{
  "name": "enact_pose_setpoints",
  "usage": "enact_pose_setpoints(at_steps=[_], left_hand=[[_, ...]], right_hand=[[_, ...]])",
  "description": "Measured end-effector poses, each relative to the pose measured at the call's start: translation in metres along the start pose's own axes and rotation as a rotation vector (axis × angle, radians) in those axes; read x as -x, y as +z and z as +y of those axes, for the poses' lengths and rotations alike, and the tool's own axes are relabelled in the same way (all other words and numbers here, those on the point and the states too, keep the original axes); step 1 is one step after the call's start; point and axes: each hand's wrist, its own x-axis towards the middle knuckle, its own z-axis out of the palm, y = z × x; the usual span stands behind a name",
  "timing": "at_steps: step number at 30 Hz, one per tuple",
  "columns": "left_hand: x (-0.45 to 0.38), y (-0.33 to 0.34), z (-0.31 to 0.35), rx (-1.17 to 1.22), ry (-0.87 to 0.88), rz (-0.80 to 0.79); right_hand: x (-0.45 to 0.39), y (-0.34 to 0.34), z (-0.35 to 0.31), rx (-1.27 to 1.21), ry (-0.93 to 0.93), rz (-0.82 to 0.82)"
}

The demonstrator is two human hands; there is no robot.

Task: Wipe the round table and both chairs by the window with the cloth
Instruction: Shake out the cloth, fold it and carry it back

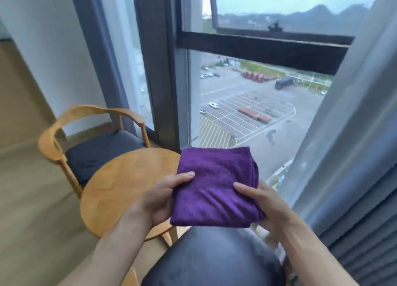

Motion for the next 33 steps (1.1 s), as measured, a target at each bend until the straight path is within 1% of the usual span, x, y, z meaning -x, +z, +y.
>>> enact_pose_setpoints(at_steps=[2,5,7,12,16,21,25,28,33], left_hand=[[0.04,-0.002,0.022,0.038,-0.01,0.096],[0.092,-0.018,0.051,0.087,0.014,0.306],[0.128,-0.036,0.07,0.143,0.078,0.384],[0.224,-0.103,0.113,0.241,0.247,0.533],[0.318,-0.169,0.152,0.214,0.334,0.717],[0.478,-0.259,0.193,0.16,0.399,0.971],[0.613,-0.316,0.2,0.126,0.452,1.222],[0.713,-0.35,0.185,0.184,0.516,1.401],[0.858,-0.387,0.126,0.387,0.615,1.634]], right_hand=[[0.0,0.047,-0.014,0.061,0.057,-0.085],[-0.007,0.116,-0.023,0.142,0.169,-0.108],[-0.017,0.162,-0.023,0.165,0.216,-0.125],[-0.053,0.298,-0.006,0.24,0.303,-0.226],[-0.075,0.428,0.028,0.359,0.326,-0.29],[-0.077,0.61,0.103,0.376,0.409,-0.515],[-0.056,0.749,0.182,0.387,0.448,-0.677],[-0.023,0.845,0.247,0.443,0.528,-0.81],[0.043,0.974,0.358,0.523,0.68,-1.028]])
